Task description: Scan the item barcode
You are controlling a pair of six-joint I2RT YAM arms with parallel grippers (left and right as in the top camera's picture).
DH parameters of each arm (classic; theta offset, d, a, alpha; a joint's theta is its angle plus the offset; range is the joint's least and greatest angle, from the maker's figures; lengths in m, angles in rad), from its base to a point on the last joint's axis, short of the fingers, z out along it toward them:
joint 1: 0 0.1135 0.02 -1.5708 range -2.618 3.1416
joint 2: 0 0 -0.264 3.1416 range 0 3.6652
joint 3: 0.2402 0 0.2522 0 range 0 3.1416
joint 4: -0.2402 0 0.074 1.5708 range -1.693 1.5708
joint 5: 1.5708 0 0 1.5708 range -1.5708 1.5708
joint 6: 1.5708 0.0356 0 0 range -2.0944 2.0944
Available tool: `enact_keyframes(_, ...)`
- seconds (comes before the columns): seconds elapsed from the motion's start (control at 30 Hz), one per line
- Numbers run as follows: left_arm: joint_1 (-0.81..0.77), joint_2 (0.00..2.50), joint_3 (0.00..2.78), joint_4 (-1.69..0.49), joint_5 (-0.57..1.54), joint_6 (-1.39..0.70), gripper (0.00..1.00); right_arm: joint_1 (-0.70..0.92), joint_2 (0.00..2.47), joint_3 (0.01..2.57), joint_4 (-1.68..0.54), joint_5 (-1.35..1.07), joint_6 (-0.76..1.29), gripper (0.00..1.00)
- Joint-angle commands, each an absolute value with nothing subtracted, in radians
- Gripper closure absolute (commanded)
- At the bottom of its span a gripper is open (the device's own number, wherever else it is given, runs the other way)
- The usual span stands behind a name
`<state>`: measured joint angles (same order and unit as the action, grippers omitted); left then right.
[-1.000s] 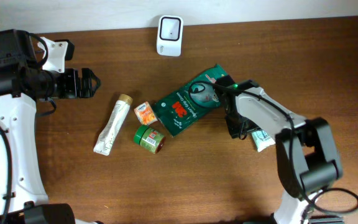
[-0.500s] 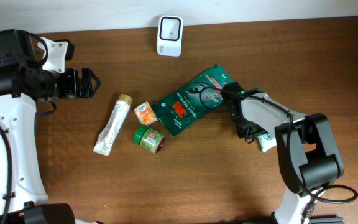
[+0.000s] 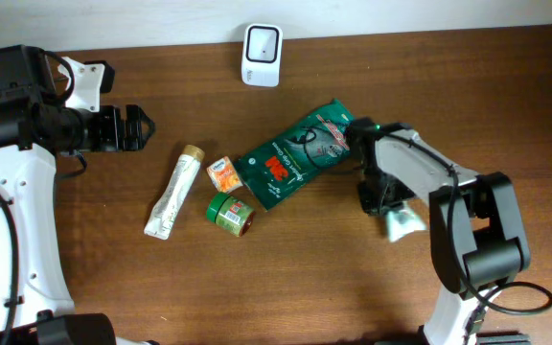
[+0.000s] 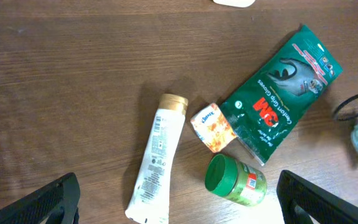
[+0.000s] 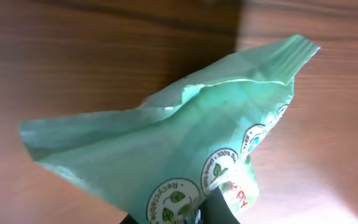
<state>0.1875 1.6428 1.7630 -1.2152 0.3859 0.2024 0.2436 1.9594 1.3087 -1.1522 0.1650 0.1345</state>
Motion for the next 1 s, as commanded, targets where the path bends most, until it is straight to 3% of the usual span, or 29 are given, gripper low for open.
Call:
enact_keyframes(0.0, 0.193, 1.627, 1.779, -1.215, 0.397, 0.219, 0.01, 0.248, 1.95, 1.438, -1.218, -0.363, -0.104, 0.96)
enact_keyframes(0.1, 0.193, 1.627, 1.779, -1.215, 0.397, 0.219, 0.01, 0.246, 1.923, 1.521, -1.269, -0.634, -0.25, 0.96)
enact_keyframes(0.43, 0.193, 1.627, 1.779, -1.215, 0.397, 0.219, 0.01, 0.203, 1.939, 1.315, -1.044, -0.962, -0.299, 0.96)
enact_keyframes(0.57, 0.193, 1.627, 1.779, -1.215, 0.397, 0.219, 0.01, 0.109, 1.939, 1.231, -1.004, -0.949, -0.299, 0.92)
enact_keyframes(0.77, 0.193, 1.627, 1.779, -1.215, 0.397, 0.219, 0.01, 0.004, 1.939, 1.216, -1.005, -0.733, -0.249, 0.86)
enact_keyframes(0.97, 0.193, 1.627, 1.779, -1.215, 0.397, 0.219, 0.01, -0.056, 1.939, 1.216, -1.004, -0.654, -0.249, 0.62)
